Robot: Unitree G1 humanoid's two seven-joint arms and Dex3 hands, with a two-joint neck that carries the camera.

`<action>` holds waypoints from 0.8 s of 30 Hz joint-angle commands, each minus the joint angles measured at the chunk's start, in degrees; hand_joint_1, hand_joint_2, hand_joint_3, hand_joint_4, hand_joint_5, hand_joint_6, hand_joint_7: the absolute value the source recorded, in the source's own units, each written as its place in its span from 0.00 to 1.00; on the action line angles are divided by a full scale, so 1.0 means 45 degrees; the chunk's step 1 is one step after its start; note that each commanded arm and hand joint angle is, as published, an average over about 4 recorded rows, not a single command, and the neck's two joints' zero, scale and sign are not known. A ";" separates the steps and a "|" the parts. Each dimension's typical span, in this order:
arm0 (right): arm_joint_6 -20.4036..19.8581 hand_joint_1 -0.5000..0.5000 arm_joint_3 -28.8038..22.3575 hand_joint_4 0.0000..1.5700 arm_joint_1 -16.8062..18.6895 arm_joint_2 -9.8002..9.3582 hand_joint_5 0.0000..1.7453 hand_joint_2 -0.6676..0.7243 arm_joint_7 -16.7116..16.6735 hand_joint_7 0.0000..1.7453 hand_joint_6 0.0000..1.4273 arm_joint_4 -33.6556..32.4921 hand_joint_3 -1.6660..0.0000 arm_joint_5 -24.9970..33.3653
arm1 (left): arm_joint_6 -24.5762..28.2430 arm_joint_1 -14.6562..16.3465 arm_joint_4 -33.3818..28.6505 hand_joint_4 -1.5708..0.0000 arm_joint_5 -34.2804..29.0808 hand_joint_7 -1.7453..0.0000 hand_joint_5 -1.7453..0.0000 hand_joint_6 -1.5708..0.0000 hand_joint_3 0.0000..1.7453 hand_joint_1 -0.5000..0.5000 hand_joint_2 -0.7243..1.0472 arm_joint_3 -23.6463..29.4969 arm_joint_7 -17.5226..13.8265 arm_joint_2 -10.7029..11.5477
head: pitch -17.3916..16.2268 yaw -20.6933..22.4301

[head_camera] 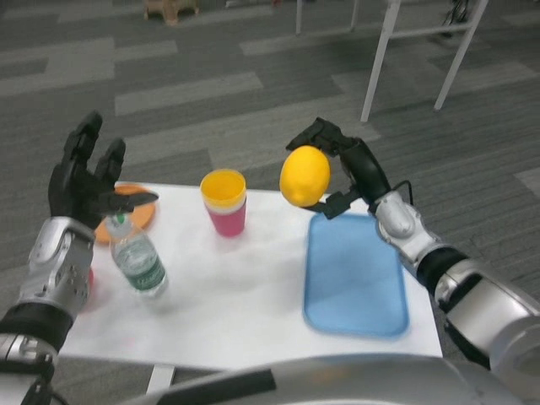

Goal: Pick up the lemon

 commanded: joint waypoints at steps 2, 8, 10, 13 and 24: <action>-0.0485 0.33 -0.0996 0.50 0.0409 0.0142 0.69 0.05 -0.0757 0.92 0.89 -0.0549 0.29 0.0356 | -0.0312 0.0401 -0.0319 1.00 -0.0003 0.88 0.88 1.00 0.05 0.03 0.45 0.0369 0.0041 -0.0115 | 0.0454 -0.0432; -0.0739 0.33 -0.1572 0.53 0.0683 0.0162 0.72 0.05 -0.1387 0.94 0.90 -0.0989 0.33 0.0600 | -0.0605 0.0690 -0.0548 1.00 -0.0003 0.88 0.88 1.00 0.05 0.04 0.45 0.0657 0.0041 -0.0208 | 0.0756 -0.1193; -0.0739 0.33 -0.1641 0.54 0.0785 0.0113 0.72 0.05 -0.1490 0.94 0.90 -0.1116 0.33 0.0668 | -0.0693 0.0699 -0.0548 1.00 -0.0003 0.88 0.88 1.00 0.05 0.04 0.45 0.0677 0.0041 -0.0218 | 0.0773 -0.1210; -0.0748 0.33 -0.1660 0.55 0.0907 0.0045 0.72 0.05 -0.1563 0.92 0.90 -0.1223 0.33 0.0834 | -0.0800 0.0699 -0.0548 1.00 0.0007 0.88 0.88 1.00 0.05 0.04 0.45 0.0667 0.0041 -0.0218 | 0.0896 -0.1264; -0.0739 0.33 -0.1983 0.55 0.1102 0.0054 0.72 0.05 -0.1626 0.92 0.90 -0.1350 0.33 0.0942 | -0.0820 0.0797 -0.0587 1.00 0.0232 0.88 0.88 1.00 0.05 0.04 0.45 0.0726 0.0060 -0.0399 | 0.1037 -0.1390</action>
